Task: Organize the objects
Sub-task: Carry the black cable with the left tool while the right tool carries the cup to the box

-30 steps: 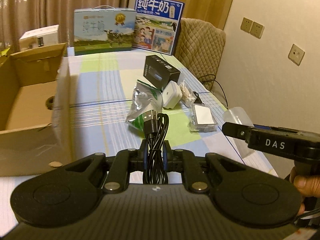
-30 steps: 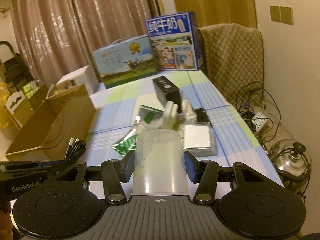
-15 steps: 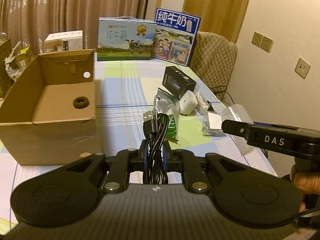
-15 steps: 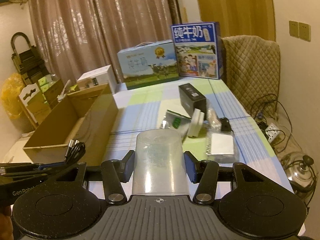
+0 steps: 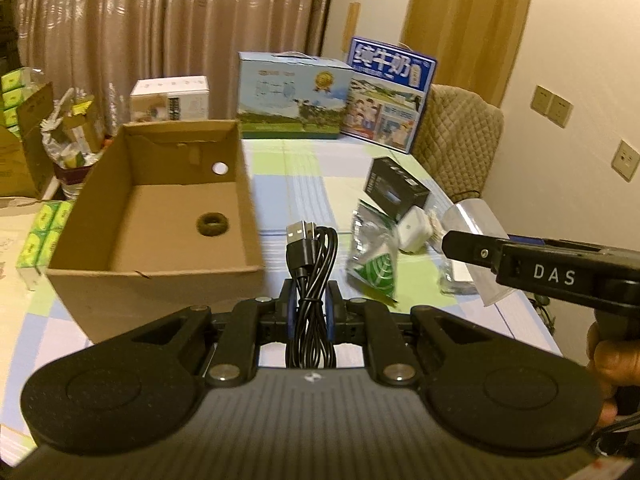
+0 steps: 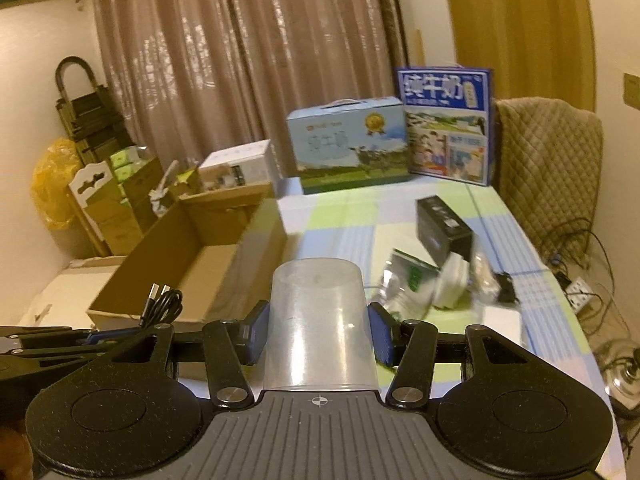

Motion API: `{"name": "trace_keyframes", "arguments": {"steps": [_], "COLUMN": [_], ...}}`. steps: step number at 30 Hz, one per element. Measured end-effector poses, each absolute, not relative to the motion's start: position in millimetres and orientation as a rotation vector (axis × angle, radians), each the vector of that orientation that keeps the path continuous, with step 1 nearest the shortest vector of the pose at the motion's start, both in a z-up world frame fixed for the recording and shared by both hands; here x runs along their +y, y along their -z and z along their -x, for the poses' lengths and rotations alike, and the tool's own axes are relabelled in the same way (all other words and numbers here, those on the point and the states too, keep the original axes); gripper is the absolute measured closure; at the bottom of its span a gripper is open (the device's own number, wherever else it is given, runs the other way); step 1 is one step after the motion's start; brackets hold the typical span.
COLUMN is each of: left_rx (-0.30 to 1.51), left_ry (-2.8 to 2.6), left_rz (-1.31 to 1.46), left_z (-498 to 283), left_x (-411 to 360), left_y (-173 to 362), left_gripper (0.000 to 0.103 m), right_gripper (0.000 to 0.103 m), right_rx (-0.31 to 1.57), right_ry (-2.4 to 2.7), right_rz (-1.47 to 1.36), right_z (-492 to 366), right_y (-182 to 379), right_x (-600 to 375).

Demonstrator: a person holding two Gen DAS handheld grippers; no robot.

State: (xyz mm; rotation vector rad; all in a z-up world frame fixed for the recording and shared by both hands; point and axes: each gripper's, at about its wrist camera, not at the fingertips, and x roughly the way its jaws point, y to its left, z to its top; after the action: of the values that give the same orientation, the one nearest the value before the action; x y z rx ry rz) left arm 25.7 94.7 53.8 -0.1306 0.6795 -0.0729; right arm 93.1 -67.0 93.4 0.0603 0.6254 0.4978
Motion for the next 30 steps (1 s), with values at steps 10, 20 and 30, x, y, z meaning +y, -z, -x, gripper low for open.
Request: {"name": "trace_keyframes", "arguments": {"steps": [10,20,30], "left_rx": [0.673,0.664,0.628], "left_ry": [-0.001,-0.044,-0.082], "left_rz": [0.142,0.14,0.152], "left_z": [-29.3,-42.3,-63.2], "left_x": [135.4,171.7,211.4], "left_y": [-62.0,-60.7,-64.4], "left_gripper": [0.092,0.092,0.092], "right_gripper": [0.054,0.054,0.054], "right_rx": [0.631,0.642,0.648], "right_ry": [-0.564,-0.593,-0.629], "right_rz": [-0.033,-0.01,-0.022], "right_z": [-106.4,-115.8,-134.6], "right_y": [-95.0,-88.8,-87.3], "right_x": [-22.6,16.1,54.5]}}
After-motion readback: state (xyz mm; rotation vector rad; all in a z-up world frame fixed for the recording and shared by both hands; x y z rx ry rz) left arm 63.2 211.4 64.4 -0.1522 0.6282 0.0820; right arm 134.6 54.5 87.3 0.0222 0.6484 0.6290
